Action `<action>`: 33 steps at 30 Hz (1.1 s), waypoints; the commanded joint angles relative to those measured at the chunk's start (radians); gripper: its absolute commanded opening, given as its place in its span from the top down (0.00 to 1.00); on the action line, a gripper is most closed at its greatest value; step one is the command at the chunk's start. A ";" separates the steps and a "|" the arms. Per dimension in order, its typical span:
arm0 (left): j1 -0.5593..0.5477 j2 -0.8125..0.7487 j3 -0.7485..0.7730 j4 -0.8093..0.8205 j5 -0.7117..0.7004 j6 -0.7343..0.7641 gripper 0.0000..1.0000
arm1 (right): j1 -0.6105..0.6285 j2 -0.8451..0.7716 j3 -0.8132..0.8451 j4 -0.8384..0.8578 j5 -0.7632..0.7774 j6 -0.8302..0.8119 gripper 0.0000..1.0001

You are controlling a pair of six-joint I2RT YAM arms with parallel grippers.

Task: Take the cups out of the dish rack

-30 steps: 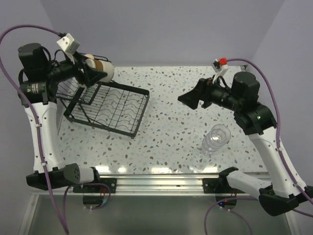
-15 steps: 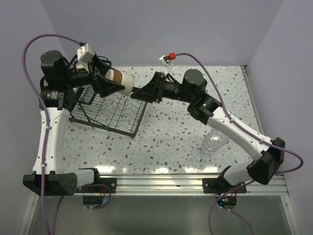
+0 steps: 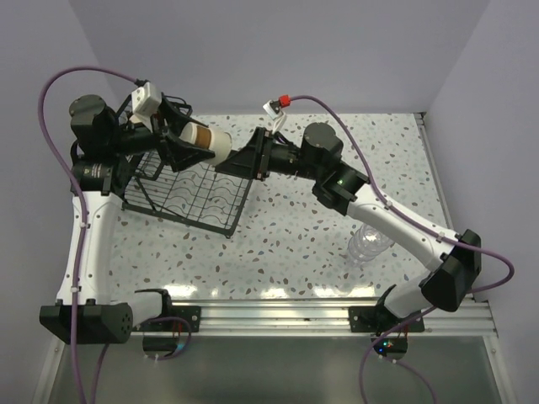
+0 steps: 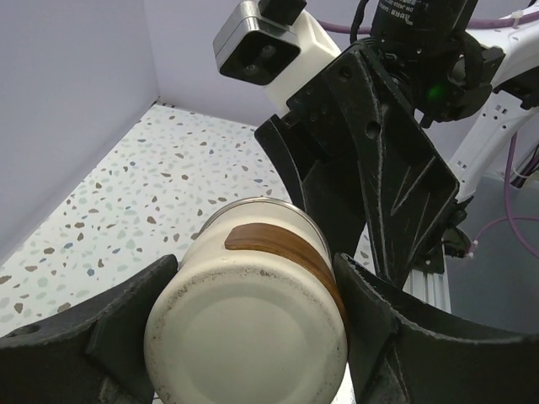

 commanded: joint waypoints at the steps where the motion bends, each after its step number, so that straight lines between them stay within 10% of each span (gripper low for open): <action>1: -0.014 -0.031 -0.008 0.014 0.094 -0.040 1.00 | -0.013 -0.036 0.051 0.038 0.088 -0.043 0.52; 25: -0.014 -0.014 -0.029 0.091 0.043 -0.088 1.00 | -0.037 0.031 0.044 0.208 -0.016 0.153 0.59; 33: -0.014 -0.008 -0.068 0.062 0.013 -0.031 1.00 | -0.017 0.015 0.052 0.148 -0.001 0.091 1.00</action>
